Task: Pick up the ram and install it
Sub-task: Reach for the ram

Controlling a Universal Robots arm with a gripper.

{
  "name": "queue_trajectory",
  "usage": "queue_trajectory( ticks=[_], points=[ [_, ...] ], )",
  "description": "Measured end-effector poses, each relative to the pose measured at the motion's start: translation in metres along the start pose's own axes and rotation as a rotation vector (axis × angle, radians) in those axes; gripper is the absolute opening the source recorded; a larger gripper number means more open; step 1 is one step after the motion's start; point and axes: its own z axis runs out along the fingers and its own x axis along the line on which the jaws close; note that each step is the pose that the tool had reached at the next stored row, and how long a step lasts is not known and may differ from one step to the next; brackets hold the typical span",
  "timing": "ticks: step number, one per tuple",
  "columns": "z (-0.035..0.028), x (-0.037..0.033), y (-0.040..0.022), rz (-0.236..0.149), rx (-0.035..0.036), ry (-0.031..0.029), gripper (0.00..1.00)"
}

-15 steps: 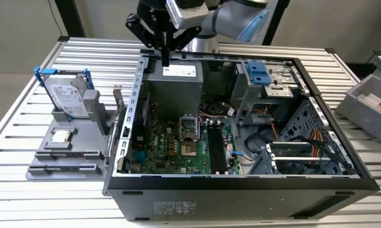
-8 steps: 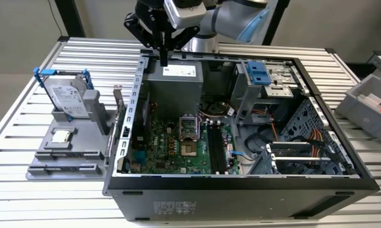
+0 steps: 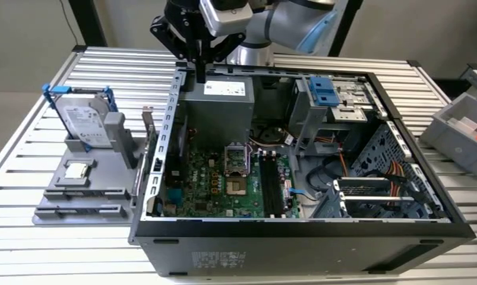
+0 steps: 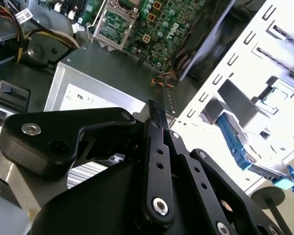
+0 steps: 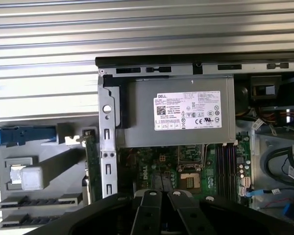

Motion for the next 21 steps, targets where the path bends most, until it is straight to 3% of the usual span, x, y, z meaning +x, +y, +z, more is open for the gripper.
queue_trajectory(
  ticks=[21],
  points=[
    [-0.0003,0.0162,-0.0011,0.0,0.0001,0.0004,0.0]
  ],
)
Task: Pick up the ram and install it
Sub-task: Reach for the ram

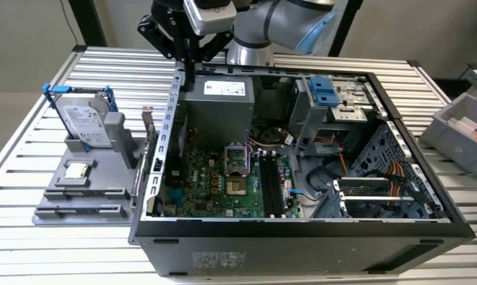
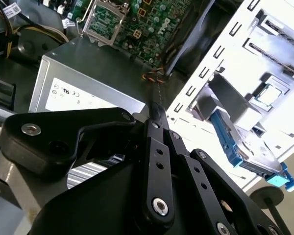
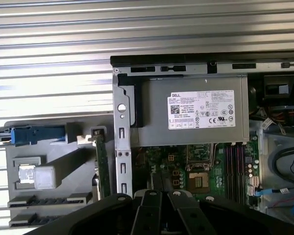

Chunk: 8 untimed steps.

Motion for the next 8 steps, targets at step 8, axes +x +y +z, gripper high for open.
queue_trajectory(
  ticks=[8],
  points=[
    [-0.0002,0.0061,-0.0005,0.0,0.0002,0.0003,0.0]
  ],
)
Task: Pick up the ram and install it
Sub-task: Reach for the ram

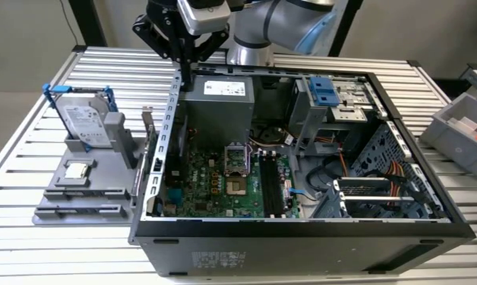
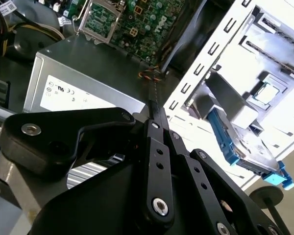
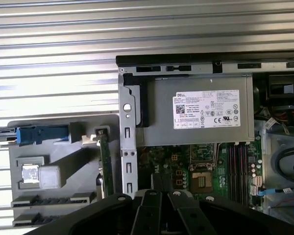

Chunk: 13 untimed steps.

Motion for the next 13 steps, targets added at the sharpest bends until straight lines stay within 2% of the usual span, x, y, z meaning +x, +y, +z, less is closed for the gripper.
queue_trajectory(
  ticks=[13],
  points=[
    [0.0,0.0062,-0.0004,0.0,-0.0001,0.0005,0.0]
  ],
)
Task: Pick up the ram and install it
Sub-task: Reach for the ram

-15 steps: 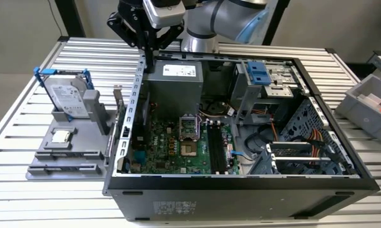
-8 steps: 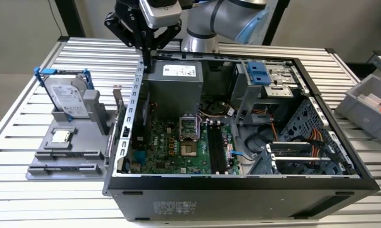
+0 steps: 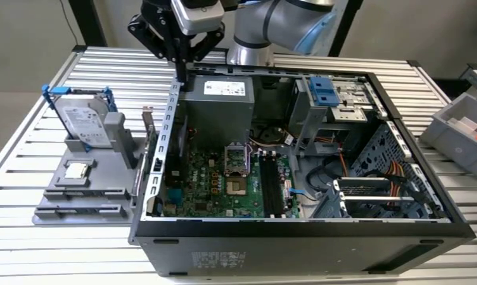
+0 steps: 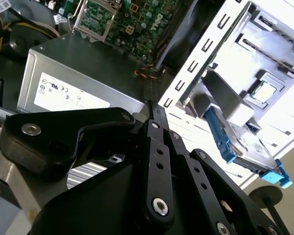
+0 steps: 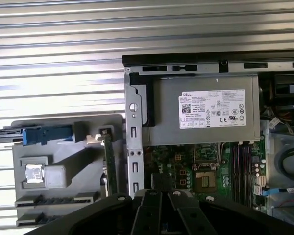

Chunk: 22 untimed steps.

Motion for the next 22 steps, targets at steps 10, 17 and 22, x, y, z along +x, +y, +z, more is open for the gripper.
queue_trajectory(
  ticks=[10,17,22],
  points=[
    [-0.0001,0.0062,-0.0004,0.0,0.0,0.0,0.0],
    [-0.0002,0.0117,-0.0008,0.0,0.0,0.0,0.0],
    [-0.0002,0.0158,-0.0011,0.0,0.0,0.0,0.0]
  ],
)
